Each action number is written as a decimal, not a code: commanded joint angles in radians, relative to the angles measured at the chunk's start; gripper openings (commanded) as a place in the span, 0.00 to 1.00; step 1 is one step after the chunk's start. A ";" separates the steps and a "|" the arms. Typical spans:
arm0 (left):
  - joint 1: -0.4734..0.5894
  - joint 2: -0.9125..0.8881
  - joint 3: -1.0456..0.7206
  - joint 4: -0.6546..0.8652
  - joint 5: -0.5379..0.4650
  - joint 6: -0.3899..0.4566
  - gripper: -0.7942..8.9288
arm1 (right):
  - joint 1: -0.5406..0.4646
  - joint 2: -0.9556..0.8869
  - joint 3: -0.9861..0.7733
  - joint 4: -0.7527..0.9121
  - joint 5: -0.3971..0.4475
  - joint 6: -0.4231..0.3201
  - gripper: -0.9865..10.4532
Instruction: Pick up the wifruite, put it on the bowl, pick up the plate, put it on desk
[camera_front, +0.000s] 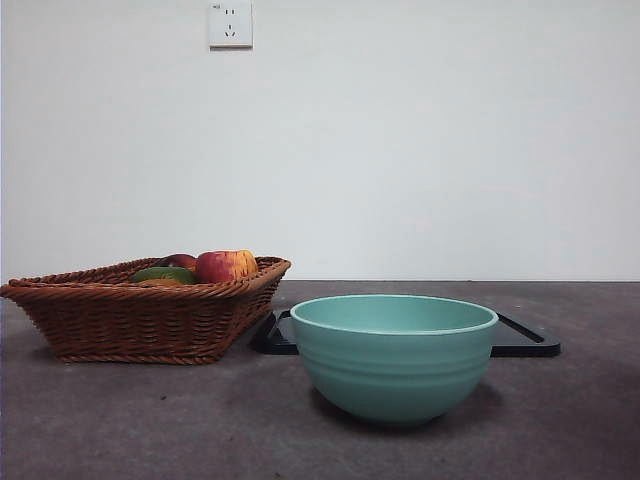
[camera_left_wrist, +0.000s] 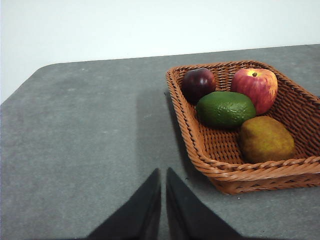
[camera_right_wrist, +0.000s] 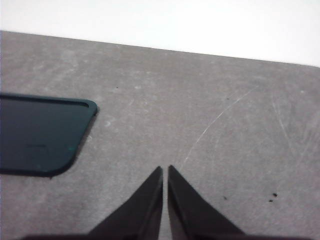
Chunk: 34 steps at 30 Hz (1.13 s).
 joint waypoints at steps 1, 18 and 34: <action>0.002 -0.002 -0.020 -0.007 0.006 -0.081 0.10 | 0.000 -0.002 -0.004 0.010 -0.004 0.145 0.09; 0.002 -0.002 0.030 -0.024 0.041 -0.661 0.10 | 0.000 -0.002 0.064 0.023 -0.142 0.476 0.09; 0.002 0.122 0.443 -0.156 0.087 -0.574 0.10 | 0.000 0.140 0.515 -0.114 -0.184 0.324 0.09</action>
